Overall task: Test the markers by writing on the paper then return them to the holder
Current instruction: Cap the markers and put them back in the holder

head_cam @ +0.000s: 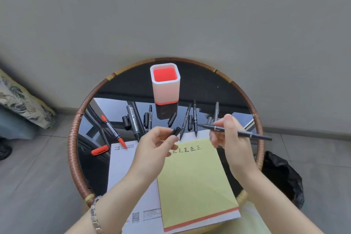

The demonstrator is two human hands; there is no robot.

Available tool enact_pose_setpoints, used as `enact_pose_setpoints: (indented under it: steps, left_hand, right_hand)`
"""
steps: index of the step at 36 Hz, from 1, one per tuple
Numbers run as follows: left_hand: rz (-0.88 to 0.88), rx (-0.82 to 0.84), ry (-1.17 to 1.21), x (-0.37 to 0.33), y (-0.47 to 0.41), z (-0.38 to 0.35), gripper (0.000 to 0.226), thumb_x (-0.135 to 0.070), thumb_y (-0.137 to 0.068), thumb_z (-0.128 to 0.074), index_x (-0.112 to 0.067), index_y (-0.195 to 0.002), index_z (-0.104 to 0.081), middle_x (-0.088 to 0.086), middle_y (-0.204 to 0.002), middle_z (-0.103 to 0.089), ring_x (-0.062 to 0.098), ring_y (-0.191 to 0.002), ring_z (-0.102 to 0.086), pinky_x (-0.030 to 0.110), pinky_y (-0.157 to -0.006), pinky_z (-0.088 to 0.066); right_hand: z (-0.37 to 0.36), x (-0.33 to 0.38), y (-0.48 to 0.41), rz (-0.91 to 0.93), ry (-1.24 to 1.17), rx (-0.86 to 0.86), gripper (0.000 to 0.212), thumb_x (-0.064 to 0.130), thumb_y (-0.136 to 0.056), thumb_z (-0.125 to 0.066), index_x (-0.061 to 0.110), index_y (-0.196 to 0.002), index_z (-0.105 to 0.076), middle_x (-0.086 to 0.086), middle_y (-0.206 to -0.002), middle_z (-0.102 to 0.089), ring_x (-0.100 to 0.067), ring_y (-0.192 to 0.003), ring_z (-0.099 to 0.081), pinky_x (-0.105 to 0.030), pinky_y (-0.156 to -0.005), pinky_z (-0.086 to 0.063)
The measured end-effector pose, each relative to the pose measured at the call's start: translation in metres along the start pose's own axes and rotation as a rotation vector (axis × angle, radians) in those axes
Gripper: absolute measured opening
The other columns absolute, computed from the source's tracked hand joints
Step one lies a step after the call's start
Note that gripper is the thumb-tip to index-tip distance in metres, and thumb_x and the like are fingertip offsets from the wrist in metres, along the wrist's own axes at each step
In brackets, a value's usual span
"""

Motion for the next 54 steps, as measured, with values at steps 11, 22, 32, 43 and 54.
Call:
enact_pose_setpoints:
  steps: [11,22,32,43,54]
  left_hand:
    - [-0.078,0.024,-0.060,-0.004,0.010,-0.002,0.018,-0.010,-0.088,-0.060,-0.027,-0.083,-0.063,-0.008,-0.083,-0.069,0.004,-0.076,-0.065,0.012,-0.067,-0.048]
    - [-0.225,0.075,-0.231,-0.014,0.019,-0.002,0.018,-0.017,-0.089,-0.060,-0.034,-0.086,-0.063,-0.014,-0.082,-0.065,0.002,-0.080,-0.058,0.017,-0.072,-0.046]
    - [-0.544,0.120,-0.455,-0.025,0.020,-0.007,0.026,-0.033,-0.092,-0.043,-0.016,-0.098,-0.062,-0.016,-0.083,-0.054,0.001,-0.085,-0.049,0.007,-0.071,-0.036]
    - [-0.362,0.163,-0.196,-0.038,0.018,-0.007,0.019,-0.033,-0.081,-0.045,-0.028,-0.070,-0.059,-0.012,-0.058,-0.049,0.003,-0.055,-0.040,0.013,-0.053,-0.031]
    - [0.000,0.224,-0.471,-0.021,-0.034,0.008,0.019,-0.032,-0.096,-0.043,-0.027,-0.112,-0.052,-0.011,-0.093,-0.058,0.011,-0.079,-0.057,0.028,-0.071,-0.046]
  right_hand:
    - [-0.001,0.008,0.004,-0.062,-0.194,-0.056,0.032,0.026,-0.092,-0.047,0.007,-0.069,-0.059,-0.001,-0.042,-0.058,-0.008,-0.040,-0.051,-0.019,-0.045,-0.044]
    - [-0.011,0.009,0.004,-0.177,-0.203,0.156,0.061,0.054,-0.080,-0.032,0.008,-0.066,-0.068,-0.011,-0.053,-0.066,-0.016,-0.043,-0.056,-0.021,-0.045,-0.048]
    - [-0.024,0.022,0.001,-0.156,-0.207,0.083,0.057,0.014,-0.094,-0.032,0.023,-0.039,-0.043,0.006,-0.033,-0.033,-0.008,-0.034,-0.027,-0.025,-0.044,-0.025]
    - [-0.032,0.024,0.004,0.003,-0.260,0.120,0.034,0.031,-0.075,-0.039,0.028,-0.042,-0.045,0.007,-0.034,-0.035,-0.009,-0.036,-0.028,-0.024,-0.044,-0.026]
    - [-0.033,0.029,-0.033,0.054,0.160,0.210,0.020,0.023,-0.090,-0.054,0.012,-0.074,-0.052,0.006,-0.055,-0.053,0.001,-0.047,-0.046,-0.017,-0.054,-0.041]
Point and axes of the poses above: each hand's wrist, its own y-axis away from the middle knuckle, its own z-axis out of the back of the hand, x = y × z, the point moved 3 cm from there along -y, towards the middle knuckle
